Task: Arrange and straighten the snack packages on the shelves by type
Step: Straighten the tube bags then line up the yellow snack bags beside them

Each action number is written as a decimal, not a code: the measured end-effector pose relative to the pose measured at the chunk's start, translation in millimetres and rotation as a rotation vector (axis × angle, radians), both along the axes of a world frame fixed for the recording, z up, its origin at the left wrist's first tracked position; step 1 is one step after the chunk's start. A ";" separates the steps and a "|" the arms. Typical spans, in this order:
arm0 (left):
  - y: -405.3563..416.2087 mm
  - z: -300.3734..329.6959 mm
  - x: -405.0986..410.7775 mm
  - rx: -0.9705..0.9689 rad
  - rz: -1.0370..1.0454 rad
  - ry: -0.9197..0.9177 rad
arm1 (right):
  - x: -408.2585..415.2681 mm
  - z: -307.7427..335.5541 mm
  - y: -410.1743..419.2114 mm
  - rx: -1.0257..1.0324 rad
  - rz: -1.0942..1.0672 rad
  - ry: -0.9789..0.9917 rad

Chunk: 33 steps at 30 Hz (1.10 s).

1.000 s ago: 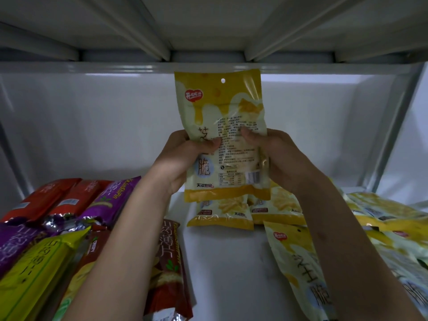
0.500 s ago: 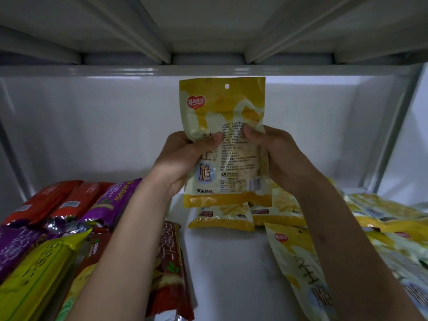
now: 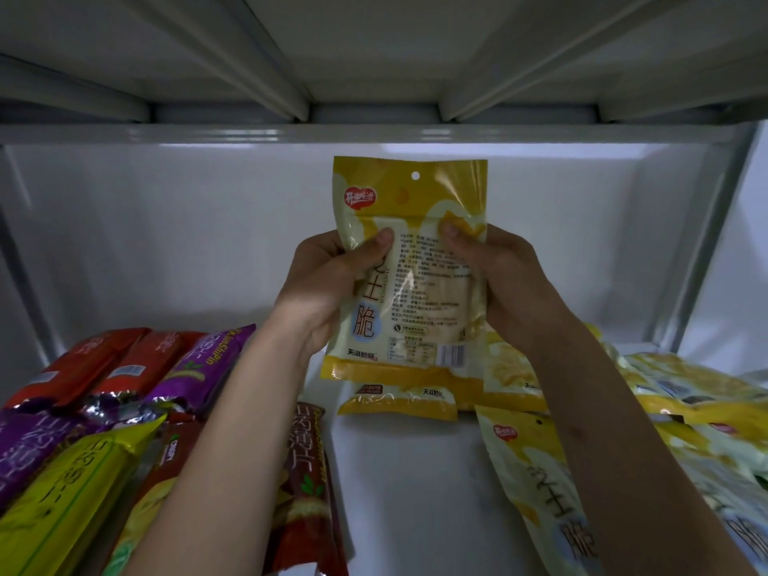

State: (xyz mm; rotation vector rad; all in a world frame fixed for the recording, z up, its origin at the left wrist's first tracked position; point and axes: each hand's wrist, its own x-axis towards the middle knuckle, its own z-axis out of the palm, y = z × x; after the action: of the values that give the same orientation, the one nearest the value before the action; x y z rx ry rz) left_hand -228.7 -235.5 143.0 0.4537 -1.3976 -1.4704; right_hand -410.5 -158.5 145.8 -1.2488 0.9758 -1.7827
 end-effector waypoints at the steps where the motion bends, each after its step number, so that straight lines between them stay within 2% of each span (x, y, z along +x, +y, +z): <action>1: -0.3 0.1 0.3 0.006 -0.007 -0.019 | -0.4 -0.8 -0.3 -0.012 -0.027 -0.014; 4: -2.3 2.3 0.3 0.018 -0.035 -0.060 | -1.5 -3.3 -1.5 -0.007 -0.104 0.010; 8: -2.7 1.4 -1.6 -0.001 0.017 -0.009 | -0.6 -2.0 -2.0 0.028 -0.125 0.070; 14: 1.5 -0.4 -4.1 0.001 0.083 -0.022 | 1.8 2.0 2.4 0.029 -0.024 0.010; 18: 3.4 0.2 -5.0 -0.019 0.028 -0.103 | 3.7 3.5 2.7 0.011 -0.097 -0.017; 21: 4.2 4.0 -5.2 -0.001 0.006 -0.069 | 3.9 2.7 3.3 0.017 -0.140 0.007; 28: 3.4 -1.6 -14.4 -0.033 0.139 -0.015 | 5.6 2.0 0.3 0.090 -0.145 0.076; 30: 2.4 -1.5 -14.5 -0.036 0.181 0.005 | 2.5 2.7 3.2 0.121 -0.071 0.128; 33: -0.4 -0.2 -11.0 -0.039 0.216 0.042 | -1.8 1.0 8.3 0.165 0.001 0.312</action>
State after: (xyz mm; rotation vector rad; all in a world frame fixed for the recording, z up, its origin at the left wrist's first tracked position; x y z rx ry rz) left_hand -239.8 -235.9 142.9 0.5288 -1.2989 -1.2690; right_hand -412.3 -150.2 146.9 -1.4450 1.2682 -1.4986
